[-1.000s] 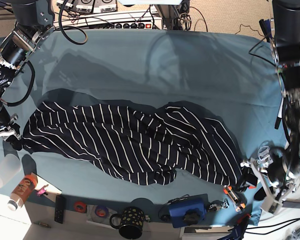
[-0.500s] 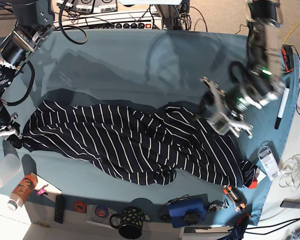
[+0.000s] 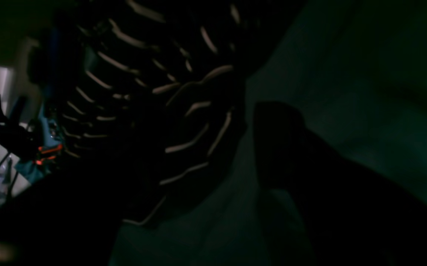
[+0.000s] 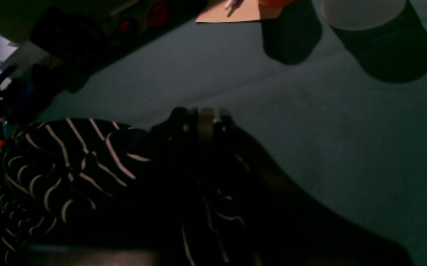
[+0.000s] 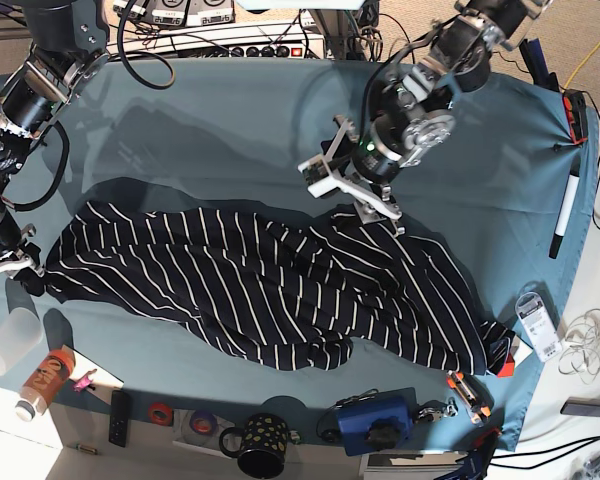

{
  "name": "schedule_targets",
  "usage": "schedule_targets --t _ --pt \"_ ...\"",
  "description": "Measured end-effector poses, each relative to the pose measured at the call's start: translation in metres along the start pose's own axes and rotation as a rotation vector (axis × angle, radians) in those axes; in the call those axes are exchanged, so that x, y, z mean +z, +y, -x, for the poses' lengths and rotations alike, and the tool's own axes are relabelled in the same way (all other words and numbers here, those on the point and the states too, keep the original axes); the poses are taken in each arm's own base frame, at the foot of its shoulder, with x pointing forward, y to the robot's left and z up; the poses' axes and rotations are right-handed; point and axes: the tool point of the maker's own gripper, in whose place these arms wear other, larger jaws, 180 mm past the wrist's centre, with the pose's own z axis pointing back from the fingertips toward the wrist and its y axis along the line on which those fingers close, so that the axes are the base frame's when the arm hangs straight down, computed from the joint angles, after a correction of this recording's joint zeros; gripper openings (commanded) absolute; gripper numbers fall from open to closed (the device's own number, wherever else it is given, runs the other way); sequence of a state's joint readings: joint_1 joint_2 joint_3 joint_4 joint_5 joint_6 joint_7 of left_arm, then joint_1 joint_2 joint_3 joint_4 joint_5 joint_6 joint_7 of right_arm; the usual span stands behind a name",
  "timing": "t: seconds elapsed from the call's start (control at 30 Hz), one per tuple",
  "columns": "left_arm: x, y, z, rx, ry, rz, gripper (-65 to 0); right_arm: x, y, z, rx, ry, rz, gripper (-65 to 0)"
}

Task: Layout the t-shirt on the table in an organized manner, then fold the t-shirt properly
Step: 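Grasp the shirt fabric with the left gripper and drag it to spread it flat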

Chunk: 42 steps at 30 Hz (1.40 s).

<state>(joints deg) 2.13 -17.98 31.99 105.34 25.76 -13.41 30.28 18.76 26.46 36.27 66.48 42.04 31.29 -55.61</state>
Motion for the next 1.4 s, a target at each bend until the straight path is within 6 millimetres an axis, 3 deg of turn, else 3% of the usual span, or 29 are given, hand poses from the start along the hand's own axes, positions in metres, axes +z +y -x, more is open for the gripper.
schedule_targets --t 0.2,0.43,0.53,0.67,0.73,0.83,0.97,1.17,1.27,1.4 --pt "-0.022 0.0 0.032 -0.01 0.092 0.013 -36.7 0.0 0.0 0.0 0.0 0.001 0.0 -65.0" --pt "-0.027 0.005 0.028 0.023 0.073 0.023 -37.0 0.0 0.0 0.0 0.0 -0.002 0.0 -65.0" --pt "-0.029 0.005 0.03 0.023 0.074 0.027 -44.9 0.0 0.0 0.0 0.0 -0.001 0.0 -65.0" --pt "-0.031 0.006 0.033 0.022 0.081 0.026 -64.2 0.0 0.0 0.0 0.0 -0.001 0.001 -65.0" --pt "-0.031 0.006 0.033 0.024 0.084 0.026 -65.0 0.0 0.0 0.0 0.0 -0.002 0.0 -65.0" --pt "-0.03 0.021 0.041 0.085 0.131 -0.066 -65.0 0.0 0.0 0.0 0.0 -0.001 0.0 -65.0" --pt "-0.011 0.052 0.058 0.115 0.279 -0.219 -65.0 0.0 0.0 0.0 0.0 -0.003 0.0 -65.0" --pt "0.026 0.086 0.019 0.157 0.244 -0.324 -65.0 0.0 0.0 -0.002 0.0 -0.014 0.001 -65.0" --pt "0.044 0.082 0.005 0.183 0.196 -0.334 -65.0 0.0 0.0 -0.003 0.001 -0.016 0.0 -65.0" --pt "0.061 0.067 0.016 0.088 0.255 -0.343 -65.0 0.001 -0.002 -0.004 0.005 -0.011 0.004 -65.0"
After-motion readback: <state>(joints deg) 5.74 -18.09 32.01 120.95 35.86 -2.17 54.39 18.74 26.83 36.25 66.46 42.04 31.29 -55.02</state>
